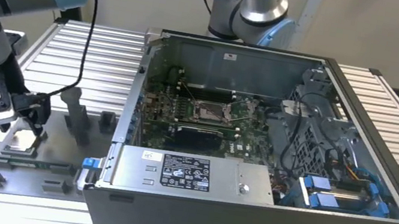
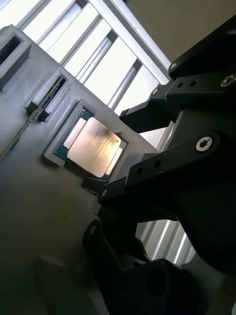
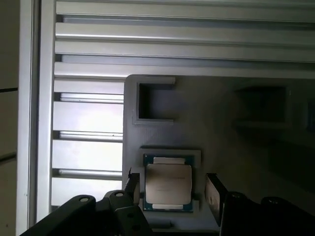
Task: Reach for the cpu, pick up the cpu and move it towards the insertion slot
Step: 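Pick up the cpu and move it towards the insertion slot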
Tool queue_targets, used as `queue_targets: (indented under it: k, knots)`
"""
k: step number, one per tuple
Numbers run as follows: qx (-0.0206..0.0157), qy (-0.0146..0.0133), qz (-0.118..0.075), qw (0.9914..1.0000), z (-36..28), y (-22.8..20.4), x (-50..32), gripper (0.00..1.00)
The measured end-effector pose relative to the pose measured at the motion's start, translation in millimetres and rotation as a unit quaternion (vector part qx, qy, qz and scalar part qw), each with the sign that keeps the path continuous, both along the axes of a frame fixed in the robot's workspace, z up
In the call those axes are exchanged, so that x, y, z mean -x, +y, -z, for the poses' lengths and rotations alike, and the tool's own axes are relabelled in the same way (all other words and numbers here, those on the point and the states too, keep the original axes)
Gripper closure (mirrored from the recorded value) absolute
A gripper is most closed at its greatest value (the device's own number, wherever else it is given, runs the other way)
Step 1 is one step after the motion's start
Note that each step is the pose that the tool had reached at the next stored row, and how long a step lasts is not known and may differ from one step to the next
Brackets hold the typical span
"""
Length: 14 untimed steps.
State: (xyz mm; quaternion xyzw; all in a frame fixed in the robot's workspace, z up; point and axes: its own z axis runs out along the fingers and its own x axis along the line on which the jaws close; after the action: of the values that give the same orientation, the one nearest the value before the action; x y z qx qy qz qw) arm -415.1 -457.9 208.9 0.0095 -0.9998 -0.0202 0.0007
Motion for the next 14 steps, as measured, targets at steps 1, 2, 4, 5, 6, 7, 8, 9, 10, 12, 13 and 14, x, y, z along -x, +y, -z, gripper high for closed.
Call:
queue_targets:
  k: [1,2,4,5,6,7,8,9,10,12,13,14]
  knots:
    - [0.0000,-0.0001,0.000,1.00000,1.4,-0.2,0.0,0.00]
    - [0.0000,0.0000,0.000,1.00000,2.8,-0.5,0.0,0.00]
    - [0.0000,0.0000,0.000,1.00000,5.5,-1.4,0.0,0.00]
    - [0.0000,0.0000,0.000,1.00000,6.8,-1.9,0.0,0.00]
    - [0.0000,0.0000,0.000,1.00000,7.9,-2.3,0.1,0.00]
    - [0.0000,0.0000,0.000,1.00000,9.0,-2.5,0.3,0.00]
    - [0.0000,0.0000,0.000,1.00000,9.9,-2.8,0.6,0.00]
    - [0.0000,0.0000,0.000,1.00000,10.8,-3.1,1.0,0.00]
    - [0.0000,0.0000,0.000,1.00000,11.6,-3.2,1.4,0.00]
    - [0.0000,0.0000,0.000,1.00000,13.4,-3.7,1.9,0.00]
    - [0.0000,-0.0001,0.000,1.00000,14.3,-3.9,2.1,0.00]
    - [0.0000,-0.0001,0.000,1.00000,15.2,-4.1,2.3,0.00]
